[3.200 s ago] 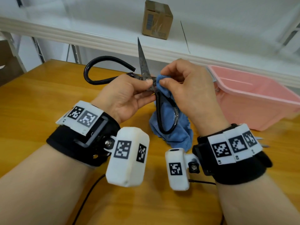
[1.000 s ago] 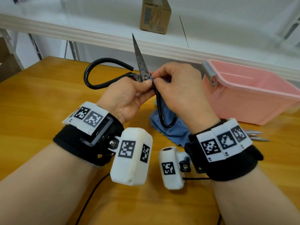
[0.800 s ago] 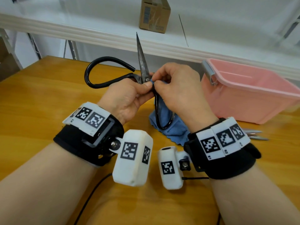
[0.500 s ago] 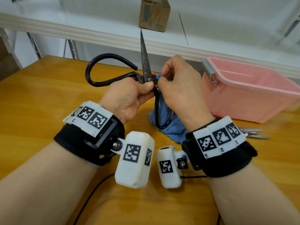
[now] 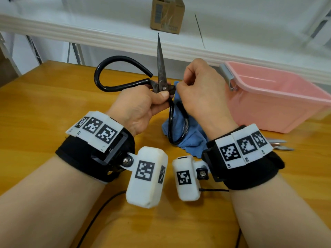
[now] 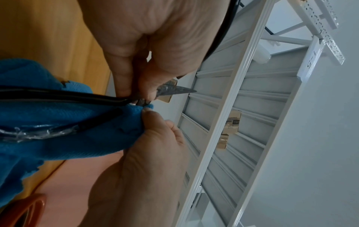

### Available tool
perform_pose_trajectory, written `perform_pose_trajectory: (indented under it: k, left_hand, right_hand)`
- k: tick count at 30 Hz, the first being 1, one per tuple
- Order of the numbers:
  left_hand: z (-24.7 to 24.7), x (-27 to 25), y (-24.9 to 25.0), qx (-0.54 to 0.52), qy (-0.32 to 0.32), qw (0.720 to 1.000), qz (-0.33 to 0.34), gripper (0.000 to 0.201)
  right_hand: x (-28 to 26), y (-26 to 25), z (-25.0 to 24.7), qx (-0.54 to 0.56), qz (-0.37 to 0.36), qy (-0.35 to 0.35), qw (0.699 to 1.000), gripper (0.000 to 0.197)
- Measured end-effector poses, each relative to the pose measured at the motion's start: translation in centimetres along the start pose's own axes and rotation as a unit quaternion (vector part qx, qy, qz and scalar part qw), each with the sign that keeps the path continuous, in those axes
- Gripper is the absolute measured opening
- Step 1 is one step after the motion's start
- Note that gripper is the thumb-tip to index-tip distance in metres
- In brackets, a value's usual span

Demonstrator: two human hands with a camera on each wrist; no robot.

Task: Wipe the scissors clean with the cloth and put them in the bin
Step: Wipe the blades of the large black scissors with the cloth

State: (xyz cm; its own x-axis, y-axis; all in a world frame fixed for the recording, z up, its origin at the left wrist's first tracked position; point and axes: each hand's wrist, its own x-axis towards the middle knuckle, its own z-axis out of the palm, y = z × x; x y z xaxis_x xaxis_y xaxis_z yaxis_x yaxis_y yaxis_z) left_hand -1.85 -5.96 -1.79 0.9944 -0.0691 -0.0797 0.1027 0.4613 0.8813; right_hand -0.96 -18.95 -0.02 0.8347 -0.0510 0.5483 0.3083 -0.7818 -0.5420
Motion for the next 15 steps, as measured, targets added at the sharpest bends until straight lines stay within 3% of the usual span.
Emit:
perform_pose_trajectory:
  k: [5,11,15]
  left_hand:
    - [-0.2,0.1,0.1,-0.009,0.003,1.0,0.0,0.02]
    - [-0.1,0.1,0.1,-0.001,0.002,1.0,0.0,0.022]
    - [-0.6,0.3,0.3,-0.035,0.004,0.999,0.007,0.022]
  right_hand:
    - [-0.4,-0.7,0.3,0.015,-0.029,-0.032,0.999,0.022]
    - [0.1,0.2,-0.1,-0.008,-0.01,0.015,1.0,0.019]
    - [-0.6,-0.8,0.5,0.008,-0.042,-0.035,0.998,0.021]
